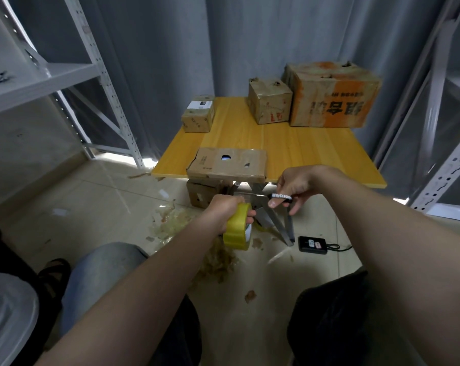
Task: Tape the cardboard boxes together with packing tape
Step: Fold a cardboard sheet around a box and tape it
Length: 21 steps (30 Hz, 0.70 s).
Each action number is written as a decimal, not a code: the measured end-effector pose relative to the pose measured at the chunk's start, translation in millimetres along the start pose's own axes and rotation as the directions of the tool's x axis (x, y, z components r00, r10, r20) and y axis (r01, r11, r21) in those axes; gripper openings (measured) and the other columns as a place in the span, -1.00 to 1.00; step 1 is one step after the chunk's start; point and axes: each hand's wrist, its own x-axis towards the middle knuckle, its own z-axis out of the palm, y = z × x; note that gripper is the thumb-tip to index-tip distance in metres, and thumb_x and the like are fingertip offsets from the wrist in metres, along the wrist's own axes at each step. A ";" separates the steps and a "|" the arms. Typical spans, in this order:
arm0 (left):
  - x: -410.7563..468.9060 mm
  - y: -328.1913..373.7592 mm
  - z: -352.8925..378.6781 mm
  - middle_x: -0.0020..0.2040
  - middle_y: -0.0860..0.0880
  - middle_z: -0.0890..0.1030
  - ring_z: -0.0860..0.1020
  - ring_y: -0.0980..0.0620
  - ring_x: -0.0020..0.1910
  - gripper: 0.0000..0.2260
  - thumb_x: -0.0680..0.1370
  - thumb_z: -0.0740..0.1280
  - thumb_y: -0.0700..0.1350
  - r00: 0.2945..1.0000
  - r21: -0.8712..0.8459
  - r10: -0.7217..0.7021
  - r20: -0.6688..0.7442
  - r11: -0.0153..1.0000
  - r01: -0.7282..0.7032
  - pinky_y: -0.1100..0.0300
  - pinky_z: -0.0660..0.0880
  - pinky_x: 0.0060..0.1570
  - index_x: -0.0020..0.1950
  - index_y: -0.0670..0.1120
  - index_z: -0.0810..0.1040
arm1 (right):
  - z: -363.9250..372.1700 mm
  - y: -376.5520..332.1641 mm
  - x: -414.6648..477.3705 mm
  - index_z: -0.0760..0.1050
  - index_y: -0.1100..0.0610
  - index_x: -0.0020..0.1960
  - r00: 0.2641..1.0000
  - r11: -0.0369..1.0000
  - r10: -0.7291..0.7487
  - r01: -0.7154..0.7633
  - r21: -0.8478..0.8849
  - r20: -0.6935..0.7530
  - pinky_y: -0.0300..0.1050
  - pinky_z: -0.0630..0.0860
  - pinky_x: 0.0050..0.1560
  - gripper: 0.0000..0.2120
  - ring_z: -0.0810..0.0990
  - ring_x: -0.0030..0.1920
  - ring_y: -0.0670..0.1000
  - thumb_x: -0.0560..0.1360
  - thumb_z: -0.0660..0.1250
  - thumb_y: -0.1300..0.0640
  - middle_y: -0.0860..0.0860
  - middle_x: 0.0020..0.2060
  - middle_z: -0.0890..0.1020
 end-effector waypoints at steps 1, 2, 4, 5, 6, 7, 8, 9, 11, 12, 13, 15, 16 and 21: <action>-0.1 -2.3 -0.5 -0.40 -0.19 0.67 0.61 -0.05 -0.55 -0.80 0.72 0.25 -0.17 1.000 0.010 -0.002 0.003 1.000 0.002 0.18 0.56 -0.55 -0.01 -0.25 0.55 | 0.3 1.0 1.0 0.61 0.40 0.06 1.000 1.000 0.012 -0.012 -0.012 0.005 -0.02 0.70 -0.07 -0.54 0.54 -0.37 0.01 0.35 0.67 0.12 0.20 -0.25 0.54; 0.2 -4.7 -0.6 -0.40 -0.20 0.67 0.61 -0.06 -0.55 -0.80 0.72 0.25 -0.17 1.000 0.022 -0.009 0.009 1.000 0.009 0.18 0.56 -0.56 -0.02 -0.25 0.55 | 0.6 1.8 1.3 0.61 0.42 0.10 1.000 0.999 0.024 -0.024 -0.030 0.012 -0.03 0.70 -0.06 -0.47 0.56 -0.33 0.03 0.31 0.69 0.10 0.22 -0.20 0.53; 1.7 -9.6 -0.2 -0.39 -0.21 0.67 0.62 -0.07 -0.55 -0.81 0.71 0.27 -0.18 0.999 0.046 -0.031 0.023 0.999 0.030 0.17 0.54 -0.58 -0.03 -0.26 0.54 | 2.4 2.5 1.0 0.60 0.46 0.13 0.999 0.998 0.035 -0.034 -0.055 0.028 -0.03 0.69 -0.06 -0.36 0.58 -0.31 0.05 0.26 0.71 0.07 0.22 -0.18 0.54; 2.7 -11.6 0.5 -0.40 -0.22 0.66 0.62 -0.07 -0.55 -0.81 0.71 0.27 -0.19 0.999 0.058 -0.046 0.025 0.997 0.044 0.16 0.53 -0.59 -0.04 -0.27 0.53 | 3.5 2.8 0.3 0.61 0.45 0.13 0.999 0.998 0.036 -0.034 -0.049 0.039 -0.03 0.69 -0.06 -0.36 0.56 -0.33 0.03 0.24 0.71 0.06 0.21 -0.22 0.54; 4.4 -13.3 0.2 -0.41 -0.22 0.66 0.62 -0.07 -0.56 -0.80 0.71 0.26 -0.19 0.998 0.077 -0.062 0.026 0.995 0.060 0.15 0.54 -0.59 -0.05 -0.27 0.52 | 3.9 3.2 -0.8 0.61 0.42 0.10 0.998 0.999 0.037 -0.035 -0.033 0.060 -0.02 0.69 -0.07 -0.37 0.54 -0.37 0.01 0.22 0.71 0.04 0.19 -0.28 0.55; 6.3 -14.8 0.0 -0.41 -0.23 0.66 0.63 -0.07 -0.56 -0.79 0.72 0.25 -0.19 0.996 0.102 -0.080 0.032 0.992 0.076 0.14 0.56 -0.59 -0.05 -0.27 0.52 | 4.2 3.4 -2.1 0.60 0.39 0.08 0.996 0.999 0.043 -0.042 -0.018 0.083 -0.01 0.70 -0.08 -0.40 0.52 -0.40 -0.01 0.22 0.70 0.03 0.17 -0.33 0.54; 9.4 -16.4 -0.3 -0.40 -0.24 0.66 0.63 -0.08 -0.54 -0.79 0.72 0.24 -0.20 0.994 0.131 -0.098 0.043 0.987 0.091 0.12 0.59 -0.56 -0.03 -0.29 0.52 | 4.0 3.5 -4.0 0.59 0.36 0.06 0.993 0.998 0.057 -0.055 -0.020 0.100 0.01 0.70 -0.08 -0.44 0.52 -0.41 -0.01 0.26 0.68 0.03 0.16 -0.36 0.54; 12.0 -18.0 -0.4 -0.35 -0.28 0.67 0.64 -0.10 -0.53 -0.80 0.72 0.22 -0.21 0.992 0.164 -0.114 0.054 0.981 0.104 0.09 0.62 -0.51 0.03 -0.33 0.53 | 3.1 3.3 -6.1 0.58 0.35 0.05 0.991 0.996 0.080 -0.076 -0.041 0.106 0.02 0.71 -0.07 -0.49 0.53 -0.40 0.01 0.31 0.67 0.03 0.15 -0.37 0.54; 17.4 -21.6 -1.9 -0.23 -0.33 0.66 0.64 -0.15 -0.49 -0.80 0.72 0.21 -0.21 0.987 0.237 -0.141 0.073 0.964 0.120 0.02 0.64 -0.43 0.18 -0.36 0.49 | 0.2 0.5 -12.0 0.55 0.34 0.03 0.986 0.989 0.128 -0.119 -0.092 0.105 0.05 0.71 -0.05 -0.54 0.55 -0.35 0.05 0.38 0.65 0.04 0.16 -0.37 0.55; 19.5 -22.5 -2.8 -0.20 -0.34 0.66 0.64 -0.17 -0.46 -0.81 0.71 0.22 -0.21 0.986 0.260 -0.148 0.079 0.958 0.123 -0.01 0.64 -0.41 0.22 -0.33 0.47 | -2.0 -2.1 -15.9 0.54 0.33 0.02 0.983 0.987 0.139 -0.127 -0.100 0.118 0.05 0.71 -0.07 -0.56 0.55 -0.36 0.05 0.40 0.64 0.06 0.16 -0.37 0.54; 20.8 -22.7 -3.4 -0.20 -0.34 0.67 0.65 -0.19 -0.44 -0.83 0.70 0.25 -0.19 0.985 0.275 -0.152 0.083 0.953 0.124 -0.03 0.64 -0.38 0.19 -0.30 0.47 | -4.3 -5.5 -20.5 0.54 0.33 0.01 0.980 0.988 0.136 -0.123 -0.094 0.145 0.04 0.72 -0.08 -0.59 0.56 -0.37 0.03 0.42 0.62 0.07 0.16 -0.37 0.53; 23.1 -21.6 -4.4 -0.24 -0.33 0.68 0.67 -0.20 -0.42 -0.87 0.69 0.28 -0.18 0.983 0.285 -0.156 0.100 0.951 0.122 -0.07 0.65 -0.29 0.09 -0.25 0.49 | -10.4 -12.4 -29.6 0.55 0.33 0.01 0.974 0.997 0.079 -0.071 -0.042 0.215 0.00 0.72 -0.09 -0.63 0.59 -0.39 0.00 0.42 0.59 0.09 0.17 -0.33 0.53; 23.9 -20.8 -4.4 -0.26 -0.32 0.68 0.67 -0.20 -0.42 -0.88 0.69 0.28 -0.17 0.980 0.285 -0.162 0.114 0.950 0.124 -0.09 0.65 -0.22 0.06 -0.22 0.50 | -14.1 -15.5 -33.8 0.57 0.32 0.01 0.972 1.000 0.023 -0.027 0.016 0.235 -0.02 0.72 -0.09 -0.64 0.60 -0.38 -0.02 0.40 0.58 0.10 0.18 -0.28 0.56; 20.8 -7.5 1.4 -0.30 -0.25 0.70 0.68 -0.14 -0.44 -0.85 0.73 0.22 -0.12 0.968 0.262 -0.177 0.177 0.957 0.127 0.05 0.64 -0.42 0.10 -0.19 0.50 | -29.3 -25.2 -40.5 0.66 0.25 0.06 0.939 0.799 -0.343 0.310 0.514 -0.034 -0.04 0.73 -0.18 -0.61 0.59 -0.36 -0.03 0.34 0.60 0.06 0.19 -0.16 0.67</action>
